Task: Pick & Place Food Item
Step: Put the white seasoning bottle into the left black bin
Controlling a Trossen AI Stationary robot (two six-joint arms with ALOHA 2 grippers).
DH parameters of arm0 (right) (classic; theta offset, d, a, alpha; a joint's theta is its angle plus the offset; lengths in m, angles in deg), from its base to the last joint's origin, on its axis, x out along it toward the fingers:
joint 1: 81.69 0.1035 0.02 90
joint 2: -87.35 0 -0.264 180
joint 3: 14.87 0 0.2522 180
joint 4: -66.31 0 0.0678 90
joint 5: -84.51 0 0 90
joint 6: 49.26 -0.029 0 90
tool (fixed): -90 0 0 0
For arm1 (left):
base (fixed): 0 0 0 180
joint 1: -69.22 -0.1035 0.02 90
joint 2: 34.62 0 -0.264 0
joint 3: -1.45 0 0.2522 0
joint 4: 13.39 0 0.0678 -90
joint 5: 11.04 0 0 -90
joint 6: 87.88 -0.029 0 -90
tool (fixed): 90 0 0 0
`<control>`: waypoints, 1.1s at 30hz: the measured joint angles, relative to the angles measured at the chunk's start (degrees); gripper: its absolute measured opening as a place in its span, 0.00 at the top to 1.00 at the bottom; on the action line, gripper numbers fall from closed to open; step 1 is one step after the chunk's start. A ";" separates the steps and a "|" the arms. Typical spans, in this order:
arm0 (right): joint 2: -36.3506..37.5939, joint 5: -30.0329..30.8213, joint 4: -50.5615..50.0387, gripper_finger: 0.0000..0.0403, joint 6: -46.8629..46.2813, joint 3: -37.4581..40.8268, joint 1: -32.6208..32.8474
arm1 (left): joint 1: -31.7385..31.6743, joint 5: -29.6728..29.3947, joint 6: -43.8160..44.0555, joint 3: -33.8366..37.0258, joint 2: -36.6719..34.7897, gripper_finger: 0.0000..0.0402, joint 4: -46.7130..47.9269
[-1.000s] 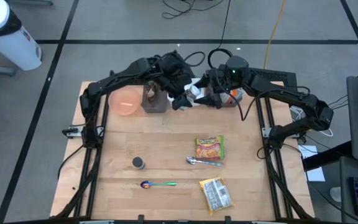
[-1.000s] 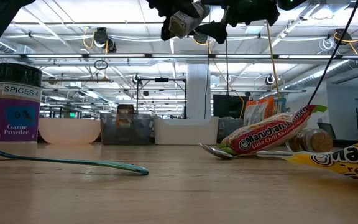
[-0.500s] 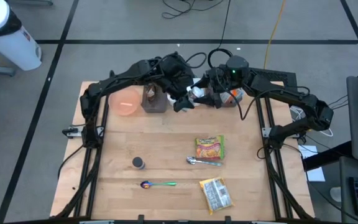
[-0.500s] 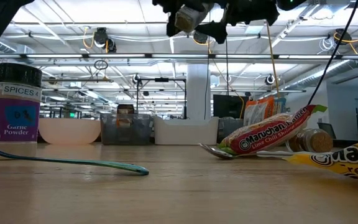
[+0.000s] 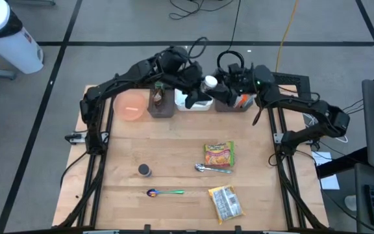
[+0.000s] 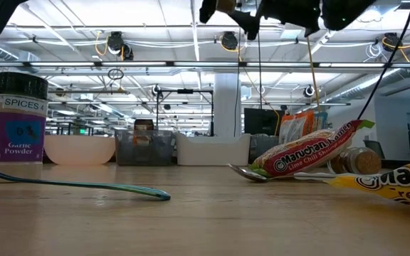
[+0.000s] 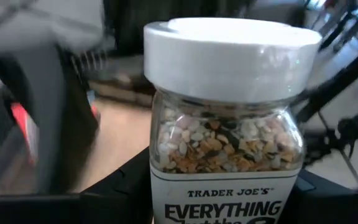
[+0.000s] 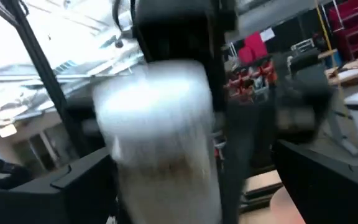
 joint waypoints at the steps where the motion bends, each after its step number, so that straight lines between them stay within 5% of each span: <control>1: 0.28 1.27 1.86 0.03 -0.77 0.95 -0.01 | -0.04 -0.34 0.10 0.00 -0.36 0.48 -0.97; 11: 3.89 7.09 6.42 0.04 0.54 3.85 0.14 | -0.19 -1.46 1.18 0.00 -0.97 0.48 -3.58; 33: 3.82 8.26 7.28 0.37 4.67 3.85 3.18 | 0.68 -1.47 2.27 0.00 -0.93 0.48 -4.70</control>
